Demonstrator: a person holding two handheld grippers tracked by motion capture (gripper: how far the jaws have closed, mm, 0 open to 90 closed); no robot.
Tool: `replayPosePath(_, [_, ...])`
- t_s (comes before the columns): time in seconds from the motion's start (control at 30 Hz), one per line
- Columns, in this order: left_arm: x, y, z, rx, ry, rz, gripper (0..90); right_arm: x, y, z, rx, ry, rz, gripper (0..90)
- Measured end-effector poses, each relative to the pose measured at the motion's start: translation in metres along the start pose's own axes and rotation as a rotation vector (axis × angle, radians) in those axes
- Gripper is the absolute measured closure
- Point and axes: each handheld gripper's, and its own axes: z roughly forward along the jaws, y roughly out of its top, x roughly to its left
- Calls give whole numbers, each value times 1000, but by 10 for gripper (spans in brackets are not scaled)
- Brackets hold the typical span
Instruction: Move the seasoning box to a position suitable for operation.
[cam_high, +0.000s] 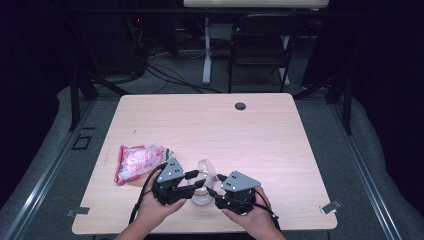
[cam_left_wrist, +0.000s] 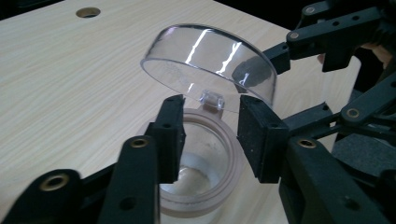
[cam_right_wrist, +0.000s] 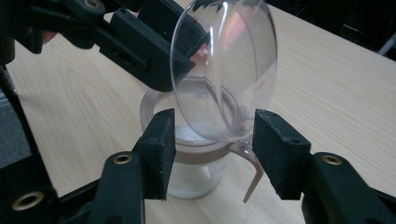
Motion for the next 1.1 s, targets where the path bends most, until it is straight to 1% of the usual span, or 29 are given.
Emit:
replayPosePath(0.07, [2, -2, 1, -9, 23, 1, 555, 0, 1, 1, -11, -10, 4, 523])
replayPosePath(0.13, [6, -5, 2, -2, 33, -8, 522, -2, 1, 2, -10, 8, 14, 530])
replayPosePath(0.3, [16, -15, 8, 50, 89, -19, 482, -2, 1, 3, -15, 7, 9, 526])
replayPosePath(0.37, [20, -19, 10, 67, 101, -30, 478, -3, 1, 3, -15, 8, 11, 526])
replayPosePath(0.43, [22, -23, 14, 83, 99, -56, 477, -4, 0, 3, -22, 12, 19, 527])
replayPosePath(0.5, [23, -26, 17, 103, 111, -54, 479, -6, 0, 3, -26, 16, 31, 527])
replayPosePath(0.53, [23, -28, 19, 99, 107, -56, 486, -6, 0, 2, -26, 17, 36, 527])
replayPosePath(0.57, [23, -29, 20, 89, 95, -67, 496, -7, 0, 2, -30, 17, 40, 527])
replayPosePath(0.63, [24, -30, 20, 81, 85, -67, 509, -8, 0, 1, -34, 20, 47, 527])
replayPosePath(0.73, [24, -31, 20, 71, 61, -74, 564, -10, -1, 0, -39, 17, 61, 527])
replayPosePath(0.8, [24, -31, 21, 66, 64, -74, 576, -11, -1, 0, -41, 18, 64, 527])
replayPosePath(0.93, [23, -32, 22, 60, 76, -73, 585, -14, -3, -2, -51, 19, 85, 529])
replayPosePath(1.0, [23, -32, 22, 59, 76, -76, 595, -17, -4, -4, -55, 14, 95, 540])
replayPosePath(1.1, [23, -33, 22, 58, 78, -76, 598, -23, -7, -6, -52, -8, 114, 562])
